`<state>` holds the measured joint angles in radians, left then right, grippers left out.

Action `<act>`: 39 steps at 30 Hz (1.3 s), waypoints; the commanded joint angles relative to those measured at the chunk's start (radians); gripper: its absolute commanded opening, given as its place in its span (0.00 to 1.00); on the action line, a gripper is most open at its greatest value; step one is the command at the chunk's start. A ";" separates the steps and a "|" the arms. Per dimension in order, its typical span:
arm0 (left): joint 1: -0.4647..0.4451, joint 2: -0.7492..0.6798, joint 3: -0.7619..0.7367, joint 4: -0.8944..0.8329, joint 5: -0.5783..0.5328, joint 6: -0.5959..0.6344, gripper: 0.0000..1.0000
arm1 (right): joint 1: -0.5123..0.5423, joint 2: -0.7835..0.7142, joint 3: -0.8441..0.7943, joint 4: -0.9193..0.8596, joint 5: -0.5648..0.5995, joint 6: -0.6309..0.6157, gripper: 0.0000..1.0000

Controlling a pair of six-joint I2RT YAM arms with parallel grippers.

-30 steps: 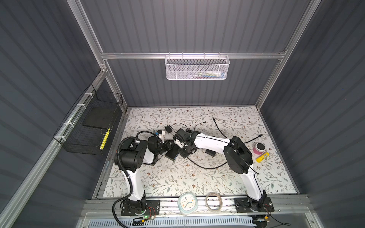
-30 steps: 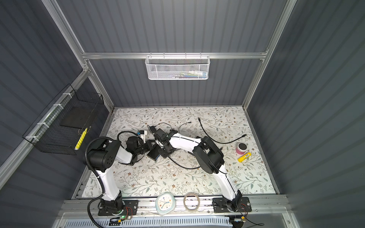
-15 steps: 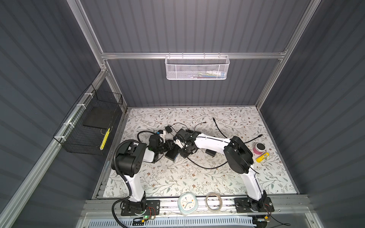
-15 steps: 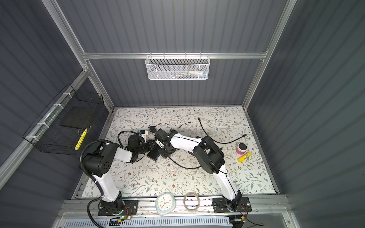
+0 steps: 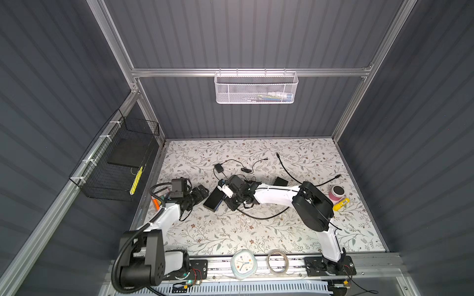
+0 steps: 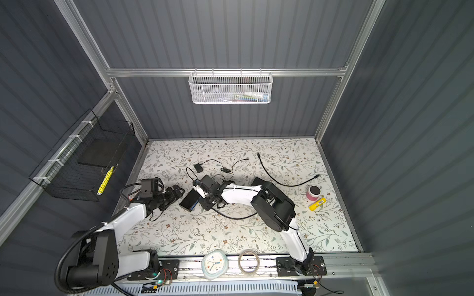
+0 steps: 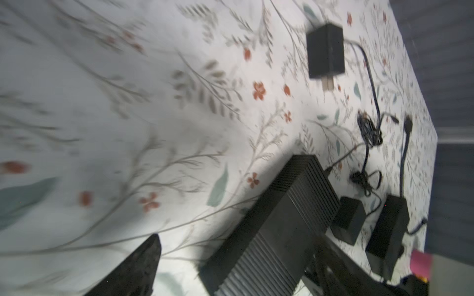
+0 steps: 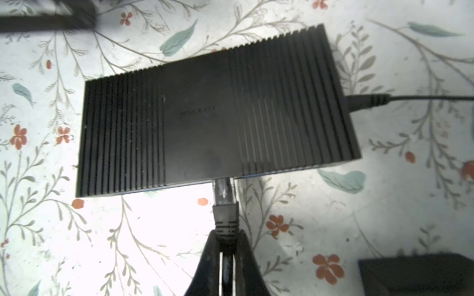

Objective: Insert the plug into the switch port

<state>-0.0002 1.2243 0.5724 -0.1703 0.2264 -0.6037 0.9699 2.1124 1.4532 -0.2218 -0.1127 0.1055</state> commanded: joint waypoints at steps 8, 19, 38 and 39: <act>0.083 -0.264 0.079 -0.308 -0.187 0.010 0.96 | 0.040 0.255 0.424 -0.058 -0.112 0.004 0.00; 0.094 -0.315 0.085 -0.311 -0.184 0.031 0.94 | 0.054 0.470 0.884 -0.274 -0.180 0.006 0.27; -0.397 0.079 0.319 -0.212 -0.179 0.278 0.89 | -0.234 -0.516 -0.246 -0.045 0.270 -0.083 0.59; -0.425 0.104 0.328 -0.193 -0.214 0.249 0.89 | -0.250 -0.543 -0.275 -0.042 0.290 -0.074 0.60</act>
<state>-0.3691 1.2686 0.8642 -0.3782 0.1024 -0.3588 0.7383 1.6085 1.2560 -0.2344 -0.0132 0.0799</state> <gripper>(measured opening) 0.896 0.598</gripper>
